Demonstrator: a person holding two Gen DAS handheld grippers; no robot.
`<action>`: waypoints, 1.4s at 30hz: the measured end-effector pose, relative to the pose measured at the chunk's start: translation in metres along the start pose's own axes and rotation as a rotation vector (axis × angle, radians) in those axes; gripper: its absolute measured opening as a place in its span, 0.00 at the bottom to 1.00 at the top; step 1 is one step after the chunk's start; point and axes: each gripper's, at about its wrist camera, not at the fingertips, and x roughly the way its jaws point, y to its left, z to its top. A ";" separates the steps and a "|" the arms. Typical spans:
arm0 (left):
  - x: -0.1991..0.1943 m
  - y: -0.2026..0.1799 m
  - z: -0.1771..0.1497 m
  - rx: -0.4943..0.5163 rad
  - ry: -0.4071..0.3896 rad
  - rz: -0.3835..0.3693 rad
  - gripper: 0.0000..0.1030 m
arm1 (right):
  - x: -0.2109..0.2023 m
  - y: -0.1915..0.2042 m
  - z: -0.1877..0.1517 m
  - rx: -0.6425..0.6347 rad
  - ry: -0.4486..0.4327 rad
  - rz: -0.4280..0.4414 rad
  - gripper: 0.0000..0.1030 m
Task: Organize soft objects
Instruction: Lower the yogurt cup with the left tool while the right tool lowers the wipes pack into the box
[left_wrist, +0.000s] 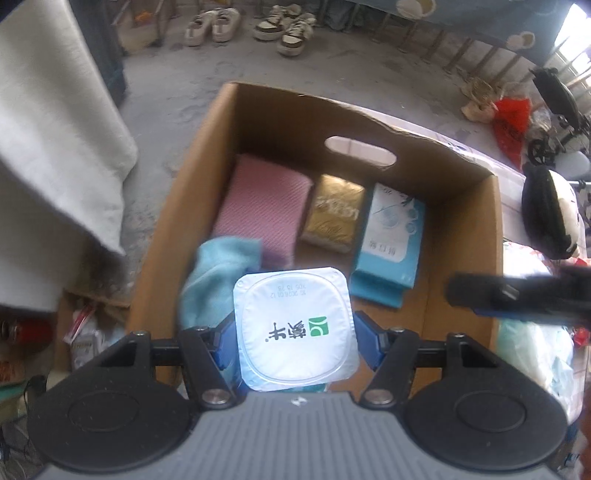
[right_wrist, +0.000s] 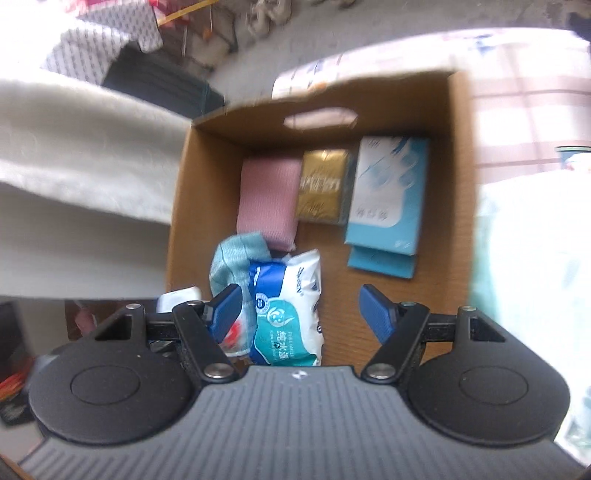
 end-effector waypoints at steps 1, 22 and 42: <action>0.006 -0.004 0.003 -0.001 0.001 -0.004 0.63 | -0.007 -0.004 -0.001 0.014 -0.009 0.007 0.68; 0.093 -0.041 0.039 0.032 -0.058 -0.058 0.66 | -0.035 -0.052 -0.012 0.176 -0.091 0.078 0.68; 0.081 -0.039 0.040 0.069 -0.112 -0.117 0.59 | -0.036 -0.048 -0.009 0.160 -0.085 0.081 0.68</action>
